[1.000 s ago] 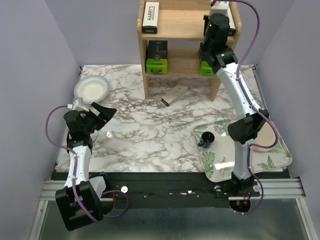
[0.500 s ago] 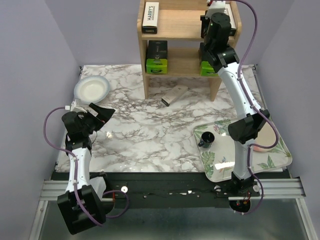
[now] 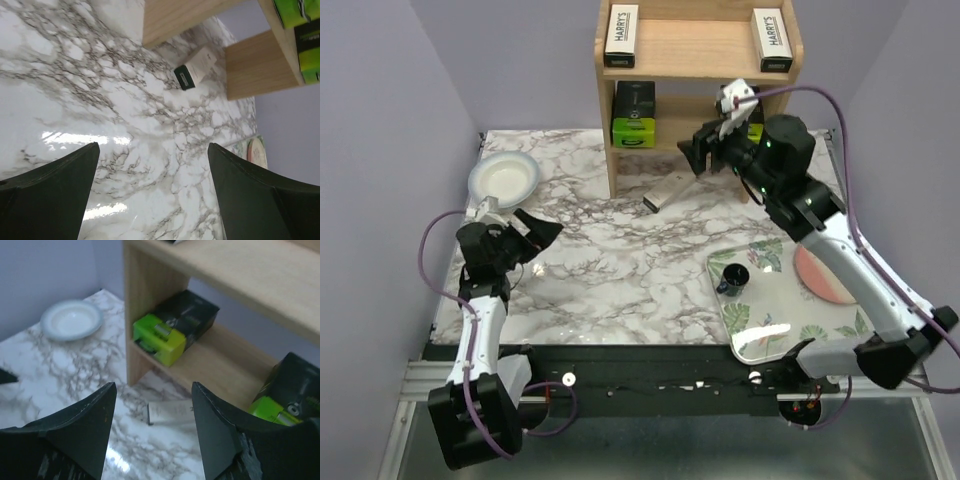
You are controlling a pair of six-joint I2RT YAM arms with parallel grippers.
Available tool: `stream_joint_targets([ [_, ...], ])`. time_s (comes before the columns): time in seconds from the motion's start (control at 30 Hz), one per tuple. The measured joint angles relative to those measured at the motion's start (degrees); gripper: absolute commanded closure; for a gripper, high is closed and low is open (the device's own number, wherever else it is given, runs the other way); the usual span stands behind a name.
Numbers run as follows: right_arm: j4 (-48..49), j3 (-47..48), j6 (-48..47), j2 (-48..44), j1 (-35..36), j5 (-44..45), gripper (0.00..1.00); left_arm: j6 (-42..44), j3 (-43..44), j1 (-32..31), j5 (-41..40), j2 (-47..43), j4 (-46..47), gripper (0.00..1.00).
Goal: Place and organize the shaving razors onto the shelf
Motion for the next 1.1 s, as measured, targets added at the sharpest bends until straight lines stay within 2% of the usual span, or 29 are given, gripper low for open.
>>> stream_joint_targets([
  [0.07,3.3,-11.3,-1.5,-7.3,2.7,-2.1,0.29,2.1,0.2,-4.1,-0.2,0.5,-0.1,0.01],
  [0.13,3.5,-16.5,-0.8,-10.4,3.5,-2.4,0.28,5.9,1.5,-9.6,-0.8,1.9,-0.9,0.01],
  [0.27,1.8,-19.5,1.3,-10.7,3.3,-1.1,0.25,15.5,6.7,-20.9,-3.8,6.7,-2.8,0.01],
  [0.47,-3.7,-24.6,1.4,-15.6,3.2,-0.1,0.23,28.6,13.4,-39.1,-17.1,17.4,1.1,0.01],
  [0.57,-5.4,-26.0,1.4,-18.3,3.2,2.3,0.23,32.3,15.6,-44.2,-23.6,24.0,5.1,0.01],
  [0.67,-6.6,-28.4,2.1,-20.9,2.3,5.8,0.22,34.6,17.8,-47.2,-29.9,31.0,9.8,0.01],
  [0.8,-7.3,-30.3,3.3,-21.5,-0.4,8.0,0.21,35.9,25.4,-48.8,-35.3,41.5,11.9,0.01],
  [1.0,-7.7,-32.0,4.8,-21.9,-3.0,8.4,0.20,38.2,38.1,-48.7,-37.9,52.9,12.4,0.01],
  [1.1,-7.7,-32.9,4.9,-22.6,-3.3,8.4,0.19,38.5,41.2,-48.7,-38.0,55.7,12.2,0.01],
])
